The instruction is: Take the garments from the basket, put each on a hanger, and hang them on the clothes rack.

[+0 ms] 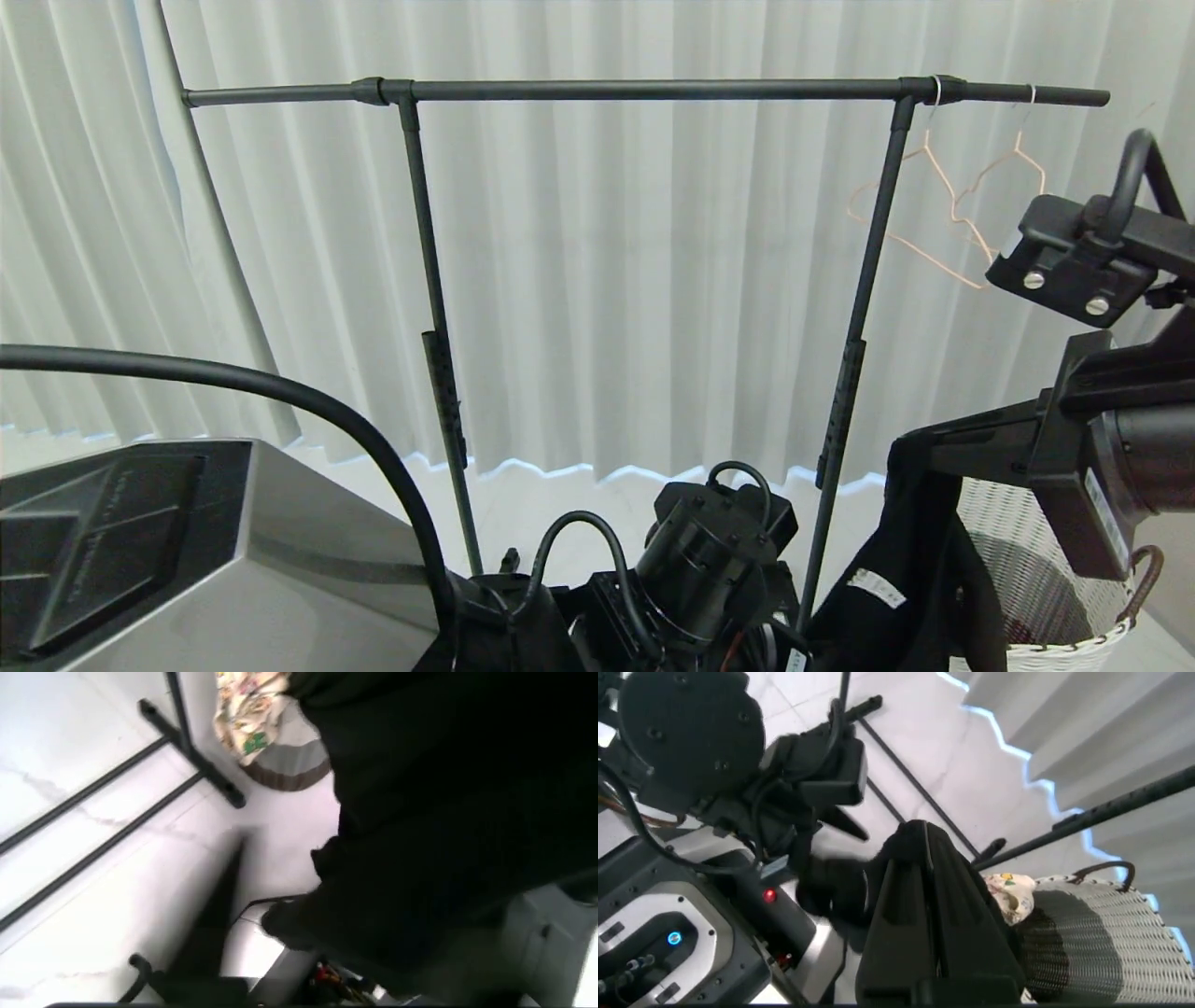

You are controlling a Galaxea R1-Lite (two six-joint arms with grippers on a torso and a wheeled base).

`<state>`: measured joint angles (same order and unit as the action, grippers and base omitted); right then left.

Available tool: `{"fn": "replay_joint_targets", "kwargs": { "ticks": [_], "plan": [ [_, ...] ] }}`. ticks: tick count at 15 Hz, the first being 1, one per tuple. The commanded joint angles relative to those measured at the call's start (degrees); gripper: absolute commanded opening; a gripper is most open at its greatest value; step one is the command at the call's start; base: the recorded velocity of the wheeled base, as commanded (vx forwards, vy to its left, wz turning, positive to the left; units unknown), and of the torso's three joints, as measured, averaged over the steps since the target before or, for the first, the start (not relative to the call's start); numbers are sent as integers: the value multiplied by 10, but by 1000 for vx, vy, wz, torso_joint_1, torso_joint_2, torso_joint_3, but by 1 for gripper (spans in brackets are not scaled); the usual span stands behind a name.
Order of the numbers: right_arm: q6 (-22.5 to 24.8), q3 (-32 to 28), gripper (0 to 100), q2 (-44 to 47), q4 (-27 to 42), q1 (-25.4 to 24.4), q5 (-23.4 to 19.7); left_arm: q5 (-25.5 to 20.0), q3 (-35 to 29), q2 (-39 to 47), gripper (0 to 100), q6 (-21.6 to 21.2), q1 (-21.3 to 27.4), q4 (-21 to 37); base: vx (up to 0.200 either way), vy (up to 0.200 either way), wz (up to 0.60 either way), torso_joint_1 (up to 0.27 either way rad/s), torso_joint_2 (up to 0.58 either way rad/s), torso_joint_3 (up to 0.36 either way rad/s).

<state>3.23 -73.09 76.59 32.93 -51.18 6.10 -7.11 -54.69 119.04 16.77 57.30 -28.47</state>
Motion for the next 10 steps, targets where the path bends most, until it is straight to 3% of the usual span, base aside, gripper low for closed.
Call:
{"fn": "replay_joint_targets", "kwargs": {
  "ticks": [1,4,6,7,10],
  "plan": [
    [-5,4,0,-2,7,6,3,10,17,-21,0,0,3,0,0,0,0,0,0,0],
    [-45,6,0,-14,52,47,27,13,41,-95,0,5,42,0,0,0,0,0,0,0],
    [-48,5,0,-24,81,64,25,20,56,-169,0,47,47,8,0,0,0,0,0,0],
    [-47,5,0,-24,83,62,22,22,56,-215,0,55,44,52,0,0,0,0,0,0],
    [-47,6,0,-20,57,60,-17,46,-17,-345,0,55,41,320,0,0,0,0,0,0]
  ]
}}
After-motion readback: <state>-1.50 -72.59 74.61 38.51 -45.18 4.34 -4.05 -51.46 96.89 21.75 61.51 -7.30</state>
